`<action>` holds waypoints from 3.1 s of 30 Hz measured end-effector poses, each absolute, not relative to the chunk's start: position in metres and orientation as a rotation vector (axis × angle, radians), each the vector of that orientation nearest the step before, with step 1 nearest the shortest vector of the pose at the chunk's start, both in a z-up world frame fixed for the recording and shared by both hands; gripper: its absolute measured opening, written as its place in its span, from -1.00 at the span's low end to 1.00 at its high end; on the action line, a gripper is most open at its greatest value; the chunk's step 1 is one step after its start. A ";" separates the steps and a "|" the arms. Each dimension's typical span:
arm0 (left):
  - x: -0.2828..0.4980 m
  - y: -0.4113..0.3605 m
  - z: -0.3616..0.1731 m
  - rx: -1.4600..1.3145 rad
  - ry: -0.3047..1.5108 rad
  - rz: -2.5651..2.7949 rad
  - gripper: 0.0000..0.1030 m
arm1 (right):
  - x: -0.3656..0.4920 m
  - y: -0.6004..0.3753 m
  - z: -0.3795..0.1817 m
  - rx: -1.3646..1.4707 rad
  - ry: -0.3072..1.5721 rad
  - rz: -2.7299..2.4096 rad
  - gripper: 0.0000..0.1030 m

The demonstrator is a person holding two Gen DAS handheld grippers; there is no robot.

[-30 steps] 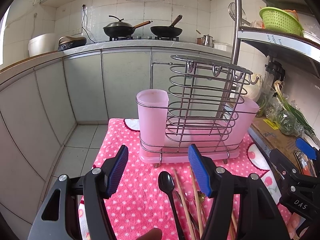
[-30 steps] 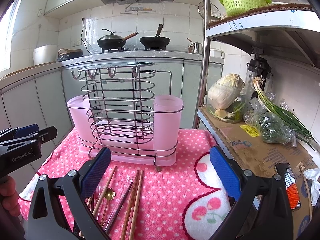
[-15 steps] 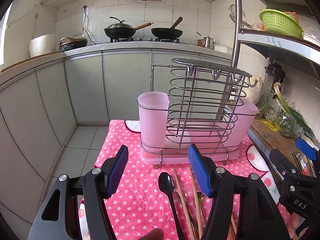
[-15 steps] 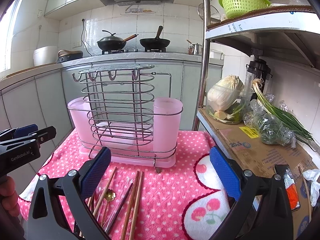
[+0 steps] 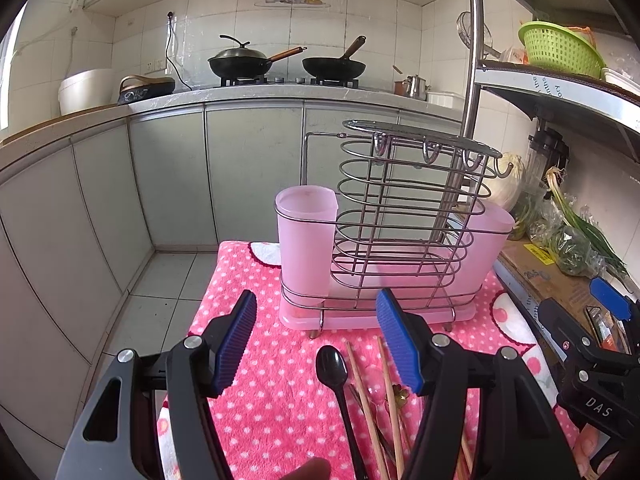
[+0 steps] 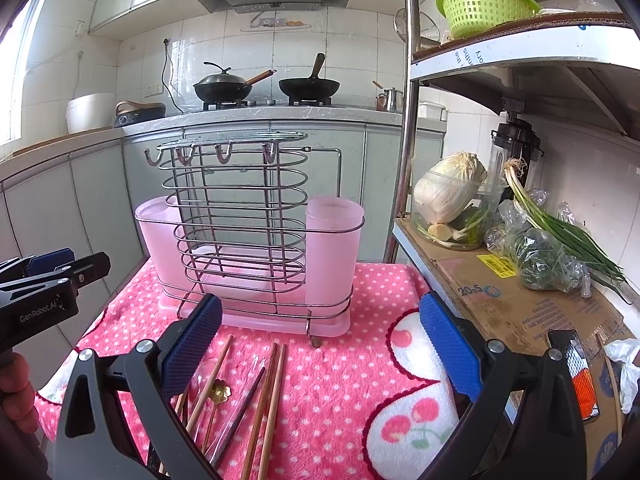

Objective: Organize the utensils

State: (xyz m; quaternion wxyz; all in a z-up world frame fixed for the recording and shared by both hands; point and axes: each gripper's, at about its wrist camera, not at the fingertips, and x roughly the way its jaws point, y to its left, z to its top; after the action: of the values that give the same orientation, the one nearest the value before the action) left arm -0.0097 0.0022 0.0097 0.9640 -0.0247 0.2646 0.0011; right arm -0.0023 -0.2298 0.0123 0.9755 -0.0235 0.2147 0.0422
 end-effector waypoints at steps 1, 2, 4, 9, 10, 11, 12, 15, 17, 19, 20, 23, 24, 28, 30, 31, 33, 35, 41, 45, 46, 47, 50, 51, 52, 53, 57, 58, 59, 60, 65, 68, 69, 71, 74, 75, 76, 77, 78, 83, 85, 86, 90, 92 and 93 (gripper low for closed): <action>-0.010 0.002 0.010 -0.050 0.534 0.003 0.21 | -0.002 -0.230 0.012 -0.047 0.432 0.085 0.94; -0.010 0.002 0.011 -0.050 0.533 0.002 0.21 | -0.002 -0.230 0.013 -0.047 0.431 0.085 0.94; -0.011 0.003 0.012 -0.053 0.532 0.002 0.21 | -0.002 -0.231 0.014 -0.046 0.429 0.085 0.94; -0.011 0.003 0.013 -0.052 0.530 0.001 0.21 | -0.003 -0.230 0.015 -0.047 0.426 0.083 0.94; -0.011 0.003 0.013 -0.052 0.530 0.001 0.21 | -0.003 -0.230 0.015 -0.047 0.426 0.083 0.94; -0.011 0.003 0.013 -0.052 0.530 0.001 0.21 | -0.003 -0.230 0.015 -0.047 0.426 0.084 0.94; -0.012 0.003 0.013 -0.052 0.530 0.002 0.21 | -0.003 -0.230 0.015 -0.047 0.426 0.084 0.94; -0.012 0.004 0.013 -0.051 0.532 0.006 0.21 | -0.003 -0.230 0.014 -0.049 0.425 0.083 0.94; -0.011 0.005 0.012 -0.053 0.535 0.008 0.21 | -0.003 -0.231 0.014 -0.049 0.428 0.083 0.94; -0.010 0.006 0.011 -0.053 0.539 0.009 0.21 | -0.002 -0.231 0.014 -0.047 0.431 0.081 0.94; -0.010 0.006 0.011 -0.052 0.542 0.010 0.21 | -0.001 -0.231 0.013 -0.047 0.434 0.080 0.94; -0.006 0.009 0.007 -0.050 0.560 0.010 0.21 | 0.003 -0.233 0.011 -0.041 0.459 0.083 0.94; -0.005 0.011 0.005 -0.054 0.572 0.009 0.21 | 0.004 -0.233 0.011 -0.040 0.466 0.082 0.94; 0.003 0.024 -0.004 -0.087 0.627 0.011 0.19 | 0.010 -0.237 0.008 -0.036 0.509 0.090 0.93; 0.007 0.031 -0.008 -0.101 0.653 -0.002 0.15 | 0.015 -0.239 0.006 -0.029 0.539 0.099 0.93; 0.008 0.033 -0.010 -0.101 0.660 -0.003 0.14 | 0.017 -0.239 0.004 -0.029 0.553 0.101 0.93; 0.011 0.037 -0.014 -0.103 0.687 -0.015 0.10 | 0.023 -0.242 0.000 -0.026 0.591 0.112 0.89; 0.016 0.041 -0.019 -0.115 0.728 -0.034 0.01 | 0.028 -0.244 -0.005 -0.017 0.632 0.125 0.78; 0.037 0.050 -0.049 -0.210 0.917 -0.109 -0.45 | 0.043 -0.251 -0.024 0.063 0.758 0.174 0.37; 0.052 0.043 -0.073 -0.287 1.054 -0.185 -0.53 | 0.056 -0.257 -0.037 0.125 0.844 0.213 -0.02; 0.056 0.040 -0.078 -0.303 1.085 -0.204 -0.53 | 0.059 -0.259 -0.040 0.144 0.864 0.225 -0.14; 0.060 0.037 -0.084 -0.322 1.118 -0.217 -0.53 | 0.061 -0.260 -0.044 0.160 0.882 0.234 -0.21; 0.072 0.029 -0.099 -0.333 1.195 -0.231 -0.53 | 0.069 -0.263 -0.052 0.207 0.934 0.261 -0.38; 0.076 0.027 -0.102 -0.334 1.211 -0.232 -0.53 | 0.071 -0.264 -0.053 0.222 0.948 0.269 -0.39; 0.080 0.025 -0.108 -0.335 1.234 -0.230 -0.53 | 0.073 -0.264 -0.056 0.234 0.964 0.279 -0.39; 0.084 0.023 -0.112 -0.338 1.253 -0.225 -0.53 | 0.075 -0.265 -0.057 0.242 0.976 0.285 -0.39; 0.096 0.018 -0.129 -0.367 1.306 -0.239 -0.53 | 0.081 -0.265 -0.062 0.260 1.009 0.303 -0.39; 0.099 0.016 -0.131 -0.369 1.310 -0.239 -0.54 | 0.082 -0.265 -0.061 0.263 1.014 0.305 -0.39; 0.100 0.014 -0.133 -0.369 1.315 -0.239 -0.55 | 0.083 -0.265 -0.062 0.265 1.018 0.307 -0.39; 0.101 0.013 -0.136 -0.366 1.318 -0.239 -0.68 | 0.085 -0.265 -0.062 0.268 1.022 0.309 -0.39; 0.105 0.018 -0.137 -0.404 1.330 -0.250 -0.79 | 0.093 -0.263 -0.066 0.275 1.050 0.315 -0.39; 0.097 0.031 -0.131 -0.419 1.312 -0.252 -0.84 | 0.096 -0.263 -0.069 0.291 1.071 0.318 -0.39; 0.094 0.035 -0.127 -0.419 1.302 -0.249 -0.84 | 0.098 -0.263 -0.071 0.294 1.082 0.318 -0.40; 0.089 0.044 -0.122 -0.419 1.282 -0.231 -0.84 | 0.104 -0.261 -0.077 0.304 1.116 0.324 -0.66; 0.083 0.056 -0.116 -0.400 1.264 -0.199 -0.83 | 0.113 -0.254 -0.086 0.309 1.170 0.332 -0.77; 0.082 0.060 -0.116 -0.401 1.266 -0.200 -0.83 | 0.116 -0.248 -0.087 0.297 1.180 0.336 -0.78; 0.081 0.063 -0.116 -0.404 1.269 -0.198 -0.83 | 0.118 -0.244 -0.089 0.284 1.189 0.335 -0.78; 0.080 0.066 -0.116 -0.405 1.271 -0.196 -0.83 | 0.121 -0.238 -0.091 0.270 1.201 0.332 -0.78; 0.079 0.068 -0.116 -0.405 1.273 -0.196 -0.83 | 0.124 -0.234 -0.093 0.256 1.210 0.326 -0.78; 0.080 0.072 -0.124 -0.403 1.297 -0.193 -0.83 | 0.135 -0.219 -0.103 0.214 1.269 0.302 -0.78; 0.080 0.073 -0.125 -0.393 1.304 -0.196 -0.83 | 0.139 -0.215 -0.104 0.204 1.283 0.290 -0.77; 0.081 0.072 -0.125 -0.388 1.307 -0.198 -0.83 | 0.141 -0.213 -0.104 0.199 1.288 0.284 -0.77; 0.085 0.069 -0.123 -0.339 1.338 -0.204 -0.82 | 0.149 -0.203 -0.105 0.164 1.300 0.271 -0.77; 0.091 0.058 -0.125 -0.300 1.359 -0.208 -0.81 | 0.147 -0.201 -0.104 0.147 1.299 0.270 -0.79; 0.094 0.056 -0.125 -0.279 1.378 -0.210 -0.81 | 0.146 -0.201 -0.103 0.140 1.296 0.264 -0.87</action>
State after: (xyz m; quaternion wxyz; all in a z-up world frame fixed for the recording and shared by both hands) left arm 0.0941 0.0561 -0.1254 0.7579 -0.1280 0.6324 -0.0964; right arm 0.1462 -0.2007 -0.1034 0.7868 0.0651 0.6013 0.1227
